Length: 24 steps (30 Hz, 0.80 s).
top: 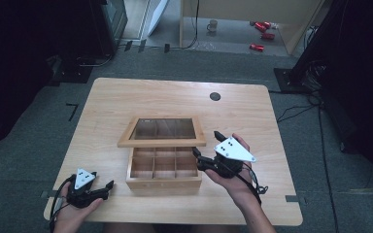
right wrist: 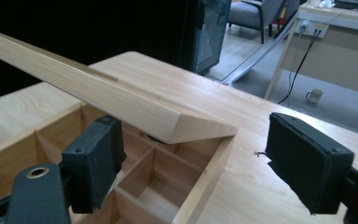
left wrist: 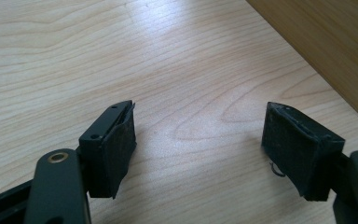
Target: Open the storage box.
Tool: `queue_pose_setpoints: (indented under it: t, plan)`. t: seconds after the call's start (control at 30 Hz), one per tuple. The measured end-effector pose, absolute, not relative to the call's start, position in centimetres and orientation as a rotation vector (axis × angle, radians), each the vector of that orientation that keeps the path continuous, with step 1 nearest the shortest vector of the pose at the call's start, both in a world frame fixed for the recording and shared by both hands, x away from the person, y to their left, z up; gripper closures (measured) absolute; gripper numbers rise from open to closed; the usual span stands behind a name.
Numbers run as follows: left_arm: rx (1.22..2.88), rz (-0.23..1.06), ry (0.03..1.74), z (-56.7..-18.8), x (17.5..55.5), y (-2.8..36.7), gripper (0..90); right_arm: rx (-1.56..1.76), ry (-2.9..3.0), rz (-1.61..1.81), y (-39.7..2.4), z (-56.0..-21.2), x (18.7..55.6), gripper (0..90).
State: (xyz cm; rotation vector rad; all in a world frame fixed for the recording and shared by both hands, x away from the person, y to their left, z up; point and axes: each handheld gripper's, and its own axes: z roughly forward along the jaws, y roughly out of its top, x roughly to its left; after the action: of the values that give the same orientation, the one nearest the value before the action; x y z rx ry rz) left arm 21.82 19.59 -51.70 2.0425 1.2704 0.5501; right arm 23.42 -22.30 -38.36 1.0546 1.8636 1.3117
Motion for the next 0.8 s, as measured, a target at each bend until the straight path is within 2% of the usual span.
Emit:
queue_pose_setpoints:
  t: [0.43,0.57,0.63,0.8]
  plan:
    - [2.025,0.541,1.285,-51.7,22.0,19.8,26.1,1.069,1.817,1.385,-22.2,-35.5,27.8,19.9]
    - [2.014,0.529,1.287,-51.7,22.1,19.9,26.1,1.082,1.818,1.383,-22.4,-35.4,29.5,24.0]
    - [2.01,0.528,1.288,-51.7,22.1,19.9,26.1,1.1,1.827,1.443,-22.6,-35.4,30.6,30.5]
    - [2.008,0.527,1.288,-51.7,22.1,19.9,26.2,1.088,1.836,1.502,-22.8,-35.2,31.7,39.0]
